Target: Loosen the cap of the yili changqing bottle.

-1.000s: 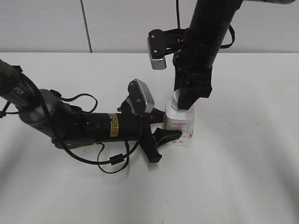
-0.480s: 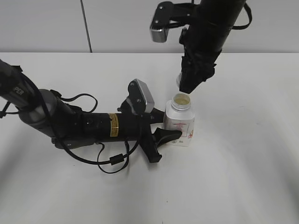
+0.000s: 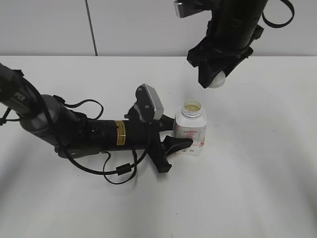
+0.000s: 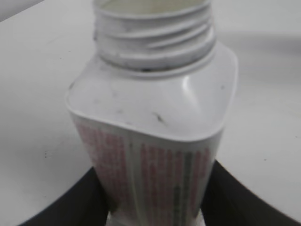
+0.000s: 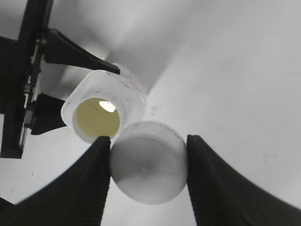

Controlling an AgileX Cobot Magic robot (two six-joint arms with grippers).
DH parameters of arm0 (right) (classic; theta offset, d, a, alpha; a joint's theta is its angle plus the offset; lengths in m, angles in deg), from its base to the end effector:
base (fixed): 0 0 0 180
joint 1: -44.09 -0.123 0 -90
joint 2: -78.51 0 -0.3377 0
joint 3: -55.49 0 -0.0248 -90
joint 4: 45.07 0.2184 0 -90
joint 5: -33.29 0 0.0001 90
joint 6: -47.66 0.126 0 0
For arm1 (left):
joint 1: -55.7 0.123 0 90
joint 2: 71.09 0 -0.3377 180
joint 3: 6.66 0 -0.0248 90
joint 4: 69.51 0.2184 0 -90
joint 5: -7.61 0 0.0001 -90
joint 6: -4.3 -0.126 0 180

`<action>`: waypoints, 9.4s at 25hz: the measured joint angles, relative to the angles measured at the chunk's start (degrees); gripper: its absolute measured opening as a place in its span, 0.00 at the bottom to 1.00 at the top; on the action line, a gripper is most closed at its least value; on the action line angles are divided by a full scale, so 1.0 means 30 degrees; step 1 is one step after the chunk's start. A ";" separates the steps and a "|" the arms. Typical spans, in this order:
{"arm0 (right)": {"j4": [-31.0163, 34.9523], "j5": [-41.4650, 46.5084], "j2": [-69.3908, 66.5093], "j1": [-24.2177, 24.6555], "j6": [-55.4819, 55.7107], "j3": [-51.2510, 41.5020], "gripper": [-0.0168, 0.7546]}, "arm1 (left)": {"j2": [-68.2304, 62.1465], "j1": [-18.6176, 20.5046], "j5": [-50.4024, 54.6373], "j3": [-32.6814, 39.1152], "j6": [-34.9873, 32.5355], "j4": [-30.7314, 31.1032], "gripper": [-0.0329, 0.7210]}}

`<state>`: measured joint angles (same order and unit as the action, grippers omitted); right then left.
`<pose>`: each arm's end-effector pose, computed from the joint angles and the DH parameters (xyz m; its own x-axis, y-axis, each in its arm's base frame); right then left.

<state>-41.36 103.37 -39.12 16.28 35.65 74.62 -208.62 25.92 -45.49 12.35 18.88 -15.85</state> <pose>0.3513 0.1939 0.2912 -0.7629 -0.6128 -0.2063 -0.6296 0.7766 0.0215 0.3448 -0.2908 0.1148 -0.0098 0.3730 -0.9278 0.9642 0.2492 0.0900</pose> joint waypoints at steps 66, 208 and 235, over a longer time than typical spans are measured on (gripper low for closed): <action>0.3765 -1.2256 -0.1929 0.5579 0.0876 -1.0074 0.77 | 0.0000 0.0000 0.0000 0.0000 0.0020 -0.0020 0.53; -0.0428 -0.2490 2.3140 0.7760 0.1730 -1.8694 0.78 | 3.6850 0.9741 3.7881 0.9857 -0.4578 -1.6840 0.78; -0.1013 -0.2444 3.2937 0.7760 0.1990 -2.2670 0.78 | 4.3791 0.9741 3.7842 0.9931 -0.4578 -1.6787 0.73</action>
<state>-44.40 96.03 59.69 39.56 41.62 6.62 -77.24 55.14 68.03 42.14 5.15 -66.22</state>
